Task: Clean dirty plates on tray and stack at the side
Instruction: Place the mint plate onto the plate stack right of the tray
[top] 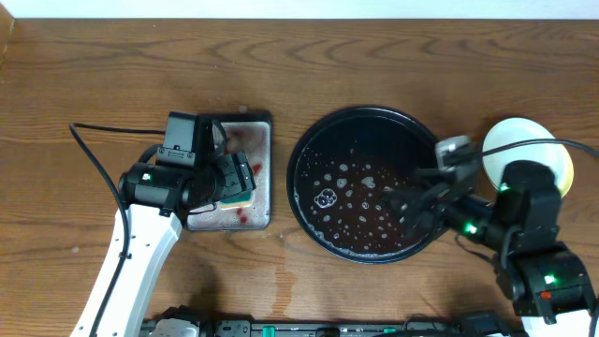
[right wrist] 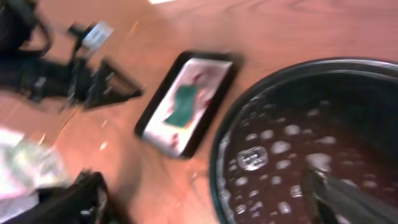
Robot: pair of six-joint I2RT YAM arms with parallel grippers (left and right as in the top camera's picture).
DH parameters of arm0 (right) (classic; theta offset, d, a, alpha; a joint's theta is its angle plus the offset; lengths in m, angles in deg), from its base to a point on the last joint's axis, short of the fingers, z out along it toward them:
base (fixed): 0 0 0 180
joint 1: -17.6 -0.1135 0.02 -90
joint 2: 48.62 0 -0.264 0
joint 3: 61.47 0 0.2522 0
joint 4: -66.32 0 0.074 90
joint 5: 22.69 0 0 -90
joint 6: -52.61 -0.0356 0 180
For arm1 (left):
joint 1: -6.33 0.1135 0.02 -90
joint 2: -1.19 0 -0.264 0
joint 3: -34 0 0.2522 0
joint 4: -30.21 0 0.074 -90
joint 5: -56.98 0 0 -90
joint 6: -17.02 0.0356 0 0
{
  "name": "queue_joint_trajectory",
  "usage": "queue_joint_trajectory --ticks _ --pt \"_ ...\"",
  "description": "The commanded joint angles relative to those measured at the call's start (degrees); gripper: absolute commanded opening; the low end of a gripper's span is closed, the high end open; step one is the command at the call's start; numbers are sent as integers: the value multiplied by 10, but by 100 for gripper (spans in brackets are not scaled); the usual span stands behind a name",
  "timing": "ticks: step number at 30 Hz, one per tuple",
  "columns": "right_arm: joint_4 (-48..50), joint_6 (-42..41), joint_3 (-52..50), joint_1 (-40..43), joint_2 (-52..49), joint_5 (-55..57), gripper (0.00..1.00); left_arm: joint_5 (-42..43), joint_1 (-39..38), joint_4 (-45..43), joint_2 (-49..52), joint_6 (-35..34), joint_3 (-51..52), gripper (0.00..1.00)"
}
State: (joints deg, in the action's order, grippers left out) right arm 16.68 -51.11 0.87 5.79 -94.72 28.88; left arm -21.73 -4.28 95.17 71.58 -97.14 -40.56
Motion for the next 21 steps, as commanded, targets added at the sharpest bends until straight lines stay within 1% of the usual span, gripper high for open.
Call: queue_joint_trajectory --ticks 1,3,7,13,17,21 --pt "-3 -29 3 -47 1 -6 99 1 2 2 0 2 -12 83" --pt "-3 -29 3 -61 0 -6 99 1 2 2 0 2 -12 83" --pt "-6 -26 3 -63 -2 0 99 1 2 2 0 2 -12 83" --pt "8 35 1 -59 4 74 99 1 2 2 0 1 -12 83" --pt "53 101 -31 -59 50 170 99 1 2 2 0 2 -12 83" --pt "129 125 -116 -57 125 247 99 1 2 2 0 2 -12 83"
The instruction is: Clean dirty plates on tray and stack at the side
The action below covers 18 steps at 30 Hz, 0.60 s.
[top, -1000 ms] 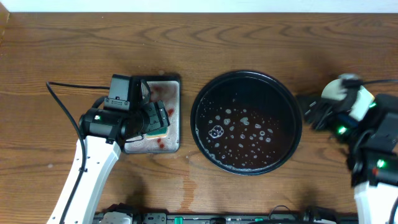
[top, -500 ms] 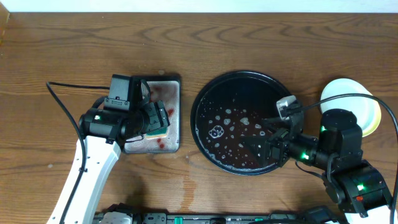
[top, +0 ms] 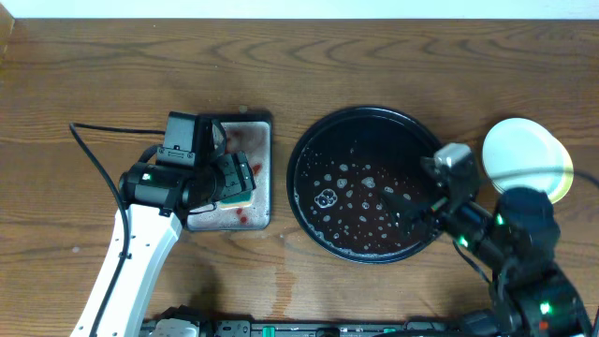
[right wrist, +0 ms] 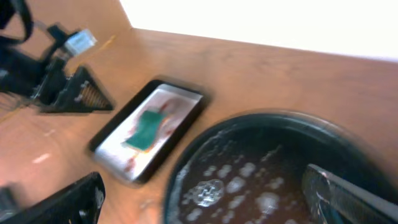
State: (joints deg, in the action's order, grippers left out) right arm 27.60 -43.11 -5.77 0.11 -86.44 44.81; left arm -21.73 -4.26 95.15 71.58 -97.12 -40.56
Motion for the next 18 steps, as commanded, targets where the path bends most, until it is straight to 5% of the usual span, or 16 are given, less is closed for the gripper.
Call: queue_joint_trajectory --ticks 1,18 --pt "40 45 -82 3 68 101 99 1 2 2 0 1 -12 83" --pt "234 45 -412 61 372 103 99 1 2 2 0 1 -12 83"
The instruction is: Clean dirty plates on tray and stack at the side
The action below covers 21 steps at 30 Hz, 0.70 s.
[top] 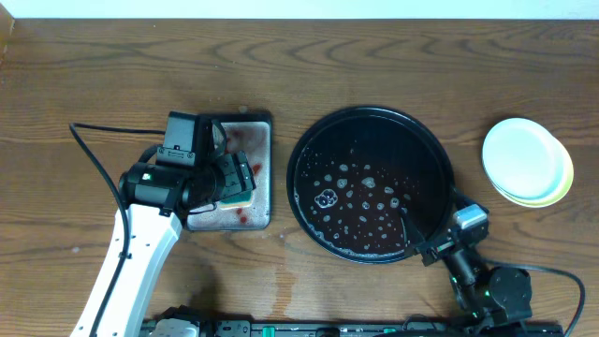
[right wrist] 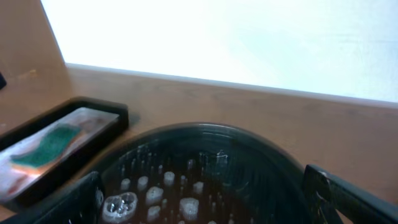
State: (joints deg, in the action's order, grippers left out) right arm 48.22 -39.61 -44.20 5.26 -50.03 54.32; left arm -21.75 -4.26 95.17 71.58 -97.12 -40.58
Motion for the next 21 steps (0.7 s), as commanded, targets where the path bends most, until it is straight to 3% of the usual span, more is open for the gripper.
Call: queue_joint_trajectory --ticks 1,21 --pt "30 10 -33 12 12 8 99 1 2 2 0 1 -11 83" --pt "12 10 -32 10 11 8 99 1 2 2 0 1 -11 83"
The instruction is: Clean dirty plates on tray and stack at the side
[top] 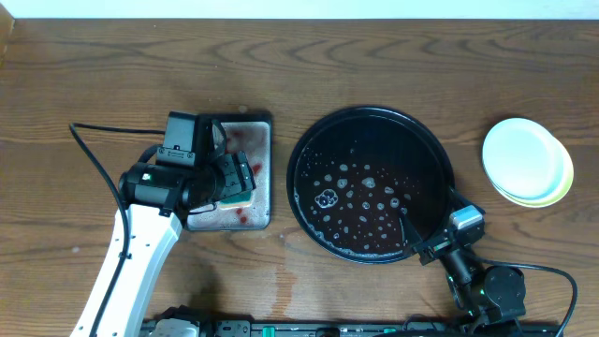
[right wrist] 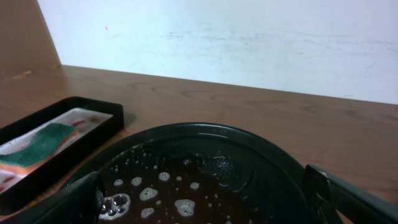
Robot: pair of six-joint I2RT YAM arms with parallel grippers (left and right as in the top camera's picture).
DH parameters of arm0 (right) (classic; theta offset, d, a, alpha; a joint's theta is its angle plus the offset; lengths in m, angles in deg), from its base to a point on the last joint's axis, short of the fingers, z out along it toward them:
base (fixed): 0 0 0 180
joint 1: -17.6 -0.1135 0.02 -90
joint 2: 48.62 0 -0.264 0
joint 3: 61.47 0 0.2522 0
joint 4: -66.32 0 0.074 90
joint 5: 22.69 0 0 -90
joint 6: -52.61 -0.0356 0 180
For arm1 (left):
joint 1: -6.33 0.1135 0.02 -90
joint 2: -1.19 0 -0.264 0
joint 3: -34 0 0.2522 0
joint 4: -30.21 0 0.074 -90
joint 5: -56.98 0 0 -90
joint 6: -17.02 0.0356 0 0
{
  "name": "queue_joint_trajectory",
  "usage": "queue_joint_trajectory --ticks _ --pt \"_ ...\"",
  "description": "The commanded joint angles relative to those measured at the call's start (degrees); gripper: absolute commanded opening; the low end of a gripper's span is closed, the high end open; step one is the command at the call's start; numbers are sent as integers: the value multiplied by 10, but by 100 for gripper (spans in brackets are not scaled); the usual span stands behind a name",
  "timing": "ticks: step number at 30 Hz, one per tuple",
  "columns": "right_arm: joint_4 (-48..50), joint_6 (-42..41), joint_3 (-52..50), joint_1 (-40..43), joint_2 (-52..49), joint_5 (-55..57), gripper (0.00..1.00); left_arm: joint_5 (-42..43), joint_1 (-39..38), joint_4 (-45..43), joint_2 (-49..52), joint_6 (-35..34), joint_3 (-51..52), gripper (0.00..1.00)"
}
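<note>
A small black tray [top: 253, 154] with a pale, red-smeared inside lies at the left; it also shows in the right wrist view [right wrist: 74, 134]. A green and yellow sponge [top: 241, 197] [right wrist: 40, 142] rests on it. My left gripper [top: 236, 178] hangs over the sponge; its jaws are hard to read from above. A white plate on a yellow-green one [top: 526, 161] forms a stack at the far right. My right gripper [top: 426, 225] [right wrist: 202, 202] stands open and empty, low at the front right rim of the basin.
A large round black basin [top: 309, 140] [right wrist: 205, 132] holds dark water with soap bubbles in the table's middle. A black cable [top: 94, 150] trails from the left arm. A pale wall runs along the table's far edge.
My right gripper has shifted a little toward the table's front, still open at the basin's front right rim. The left arm, sponge, tray and plate stack have not moved.
My right gripper, open throughout, was over the basin's right side with the arm partly covering the plate stack. Then it stood a little back from there. After that it was low at the basin's front right rim, where it stays. The left arm kept still.
</note>
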State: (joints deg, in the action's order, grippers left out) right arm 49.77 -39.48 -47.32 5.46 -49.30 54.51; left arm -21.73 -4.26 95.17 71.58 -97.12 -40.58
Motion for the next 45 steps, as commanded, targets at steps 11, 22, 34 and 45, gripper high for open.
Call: queue_joint_trajectory --ticks 11,22,34,45 --pt "-3 9 -1 8 4 6 99 -2 -3 2 -39 1 3 83" --pt "-3 9 -1 8 4 6 99 -53 14 -206 -276 42 181 83" --pt "-3 9 -1 8 4 6 99 -53 86 -417 -656 63 470 83" --pt "-3 9 -1 8 4 6 99 -55 92 -532 -703 63 606 83"
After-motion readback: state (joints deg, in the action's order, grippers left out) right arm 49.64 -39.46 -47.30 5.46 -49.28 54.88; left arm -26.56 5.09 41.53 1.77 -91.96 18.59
